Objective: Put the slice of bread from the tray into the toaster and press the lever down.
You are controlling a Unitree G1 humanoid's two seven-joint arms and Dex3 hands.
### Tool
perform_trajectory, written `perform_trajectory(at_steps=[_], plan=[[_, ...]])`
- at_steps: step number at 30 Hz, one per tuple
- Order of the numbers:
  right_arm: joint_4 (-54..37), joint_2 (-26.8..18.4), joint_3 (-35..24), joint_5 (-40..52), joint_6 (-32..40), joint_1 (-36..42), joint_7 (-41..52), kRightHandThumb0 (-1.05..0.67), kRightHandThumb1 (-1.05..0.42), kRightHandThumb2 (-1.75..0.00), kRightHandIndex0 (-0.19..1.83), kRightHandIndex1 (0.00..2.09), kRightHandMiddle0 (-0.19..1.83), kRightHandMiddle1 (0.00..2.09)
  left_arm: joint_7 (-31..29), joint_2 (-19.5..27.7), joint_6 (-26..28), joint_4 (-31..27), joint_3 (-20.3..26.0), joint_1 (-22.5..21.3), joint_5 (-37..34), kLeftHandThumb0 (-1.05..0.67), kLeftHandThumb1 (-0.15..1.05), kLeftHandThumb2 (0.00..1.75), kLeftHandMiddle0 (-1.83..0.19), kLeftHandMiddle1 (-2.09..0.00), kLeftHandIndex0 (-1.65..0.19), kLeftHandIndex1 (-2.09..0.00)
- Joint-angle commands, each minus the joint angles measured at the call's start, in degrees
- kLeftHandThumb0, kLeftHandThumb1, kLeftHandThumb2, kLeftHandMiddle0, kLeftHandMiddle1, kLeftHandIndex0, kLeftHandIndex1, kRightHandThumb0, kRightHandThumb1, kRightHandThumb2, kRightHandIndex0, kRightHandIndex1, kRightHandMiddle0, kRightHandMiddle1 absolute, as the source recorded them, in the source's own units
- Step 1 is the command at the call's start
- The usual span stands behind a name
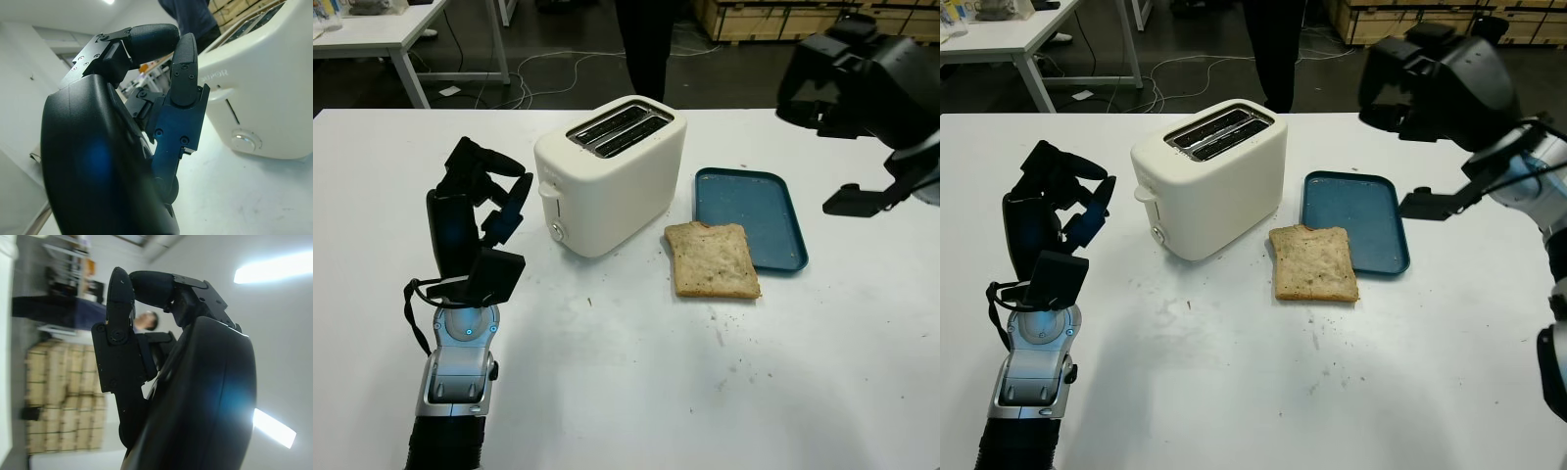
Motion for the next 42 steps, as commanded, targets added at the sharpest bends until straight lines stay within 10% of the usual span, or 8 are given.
perform_trajectory(at_steps=[1,3,8,13,29,42], plan=[[-4.08,0.54,-0.83,1.04,1.71,3.63,2.75,-0.38,-0.92,-0.26,0.71,1.74,0.68,1.38,-0.11,-0.18,0.03,-0.41,0.15,0.10,-0.19,-0.34,0.92,0.25,-0.83,-1.75,-0.55,-1.62],[-8.09,-0.05,-1.06,-2.03,2.45,7.22,0.87,-0.40,-0.91,-0.14,0.73,1.67,0.73,1.28,0.09,-0.04,0.78,-0.79,0.16,0.29,0.64,-0.35,0.92,0.25,-0.83,-1.75,-0.55,-1.62],[-16.59,-3.74,-0.36,-12.82,4.94,14.70,-1.95,-0.51,-0.79,0.00,0.78,0.74,0.93,0.16,0.12,0.25,0.19,-0.59,0.28,0.44,0.66,-0.35,0.92,0.26,-0.81,-1.75,-0.55,-1.60],[-11.71,-4.79,2.97,-21.92,2.39,15.85,-11.91,-0.52,-0.71,0.00,0.70,0.19,0.68,0.00,-0.05,0.06,0.15,-0.53,0.18,0.43,0.26,-0.35,0.92,0.26,-0.81,-1.75,-0.55,-1.60],[6.28,-4.93,16.33,-36.91,3.58,10.52,-37.09,-0.71,-0.69,0.00,0.23,0.00,0.13,0.00,0.23,-0.03,-0.08,-0.26,0.13,0.57,0.54,-0.34,0.92,0.25,-0.83,-1.75,-0.56,-1.61],[15.00,-2.24,22.95,-36.12,1.50,8.51,-51.04,-0.74,-0.68,0.00,0.19,0.01,0.06,0.00,0.21,-0.38,0.55,-0.70,0.18,0.81,0.44,-0.35,0.92,0.25,-0.82,-1.75,-0.56,-1.60]])
